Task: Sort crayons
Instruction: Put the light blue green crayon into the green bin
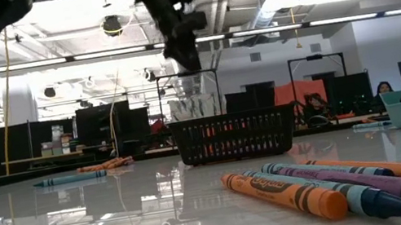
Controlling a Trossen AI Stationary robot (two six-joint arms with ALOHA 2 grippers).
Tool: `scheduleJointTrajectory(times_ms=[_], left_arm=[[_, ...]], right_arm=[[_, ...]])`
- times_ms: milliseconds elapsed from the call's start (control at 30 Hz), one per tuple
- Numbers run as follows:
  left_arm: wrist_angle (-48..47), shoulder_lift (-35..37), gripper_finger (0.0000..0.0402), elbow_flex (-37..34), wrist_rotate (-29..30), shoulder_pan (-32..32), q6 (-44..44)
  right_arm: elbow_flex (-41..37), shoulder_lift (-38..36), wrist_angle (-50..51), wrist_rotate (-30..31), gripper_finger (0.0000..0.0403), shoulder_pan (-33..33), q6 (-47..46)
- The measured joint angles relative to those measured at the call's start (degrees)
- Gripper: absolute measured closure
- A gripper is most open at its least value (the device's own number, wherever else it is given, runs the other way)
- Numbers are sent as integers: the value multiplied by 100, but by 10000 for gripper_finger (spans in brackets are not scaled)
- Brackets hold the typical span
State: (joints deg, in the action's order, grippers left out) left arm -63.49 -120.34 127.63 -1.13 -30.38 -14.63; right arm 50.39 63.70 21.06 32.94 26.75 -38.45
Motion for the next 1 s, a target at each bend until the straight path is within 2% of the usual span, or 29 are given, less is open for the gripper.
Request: scheduleJointTrajectory(times_ms=[167, 400, 700, 867, 1000], left_arm=[[-186, 550, 264, 5, 184, 192, 95], [-709, 1319, 264, 10, 143, 572, 328], [-2693, 1559, 264, -10, 25, 1297, 722], [-2546, 1747, 264, -512, 91, 1899, 892], [-2378, 1869, 264, -1130, 723, 2263, 1028]], right_arm=[[0, 1, -28, -6, 291, -108, 173], [0, 1, -50, -12, 291, -176, 541], [0, 1, -59, -10, 291, -493, 941], [0, 1, -64, -12, 291, -618, 1050], [0, 1, -66, -12, 291, -635, 1066]])
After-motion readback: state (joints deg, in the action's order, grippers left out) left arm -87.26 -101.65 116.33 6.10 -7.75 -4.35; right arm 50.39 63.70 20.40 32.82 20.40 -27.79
